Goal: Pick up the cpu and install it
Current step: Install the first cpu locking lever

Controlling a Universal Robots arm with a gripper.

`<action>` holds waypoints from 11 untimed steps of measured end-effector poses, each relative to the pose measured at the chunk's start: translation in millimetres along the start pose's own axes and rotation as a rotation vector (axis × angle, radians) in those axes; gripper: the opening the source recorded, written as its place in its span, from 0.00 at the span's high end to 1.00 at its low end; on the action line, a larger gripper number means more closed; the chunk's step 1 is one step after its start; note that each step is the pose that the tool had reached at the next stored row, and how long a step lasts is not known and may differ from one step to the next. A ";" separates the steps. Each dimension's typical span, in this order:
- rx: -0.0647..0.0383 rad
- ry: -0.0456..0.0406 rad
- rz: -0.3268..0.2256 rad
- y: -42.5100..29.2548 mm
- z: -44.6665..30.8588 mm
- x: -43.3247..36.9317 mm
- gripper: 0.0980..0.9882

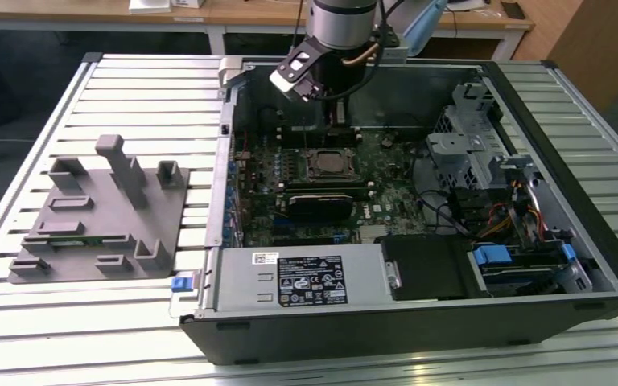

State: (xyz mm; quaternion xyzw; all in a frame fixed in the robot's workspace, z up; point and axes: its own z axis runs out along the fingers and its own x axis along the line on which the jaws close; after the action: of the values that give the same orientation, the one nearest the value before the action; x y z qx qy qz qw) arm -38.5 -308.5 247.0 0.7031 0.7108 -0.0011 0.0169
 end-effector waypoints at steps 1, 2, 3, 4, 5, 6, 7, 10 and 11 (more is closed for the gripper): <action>0.000 0.0000 0.000 0.0 -0.3 0.0 0.97; 0.000 0.0001 0.000 0.0 -0.6 0.0 0.97; 0.000 0.0000 0.000 0.0 -1.0 0.0 0.97; 0.000 0.0000 0.000 0.0 -1.3 0.0 0.97; 0.000 0.0001 0.000 0.0 -1.5 0.0 0.97; 0.000 0.0001 0.000 0.0 -1.8 0.0 0.97; 0.000 0.0000 0.000 0.1 -2.2 0.0 0.97; 0.000 0.0000 0.000 0.1 -3.2 -0.1 0.97; 0.000 0.0001 0.000 0.1 -3.4 -0.1 0.97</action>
State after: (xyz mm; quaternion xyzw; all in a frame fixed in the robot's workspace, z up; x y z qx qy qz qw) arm -38.5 -308.5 250.4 0.7031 0.7108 -0.0010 0.0168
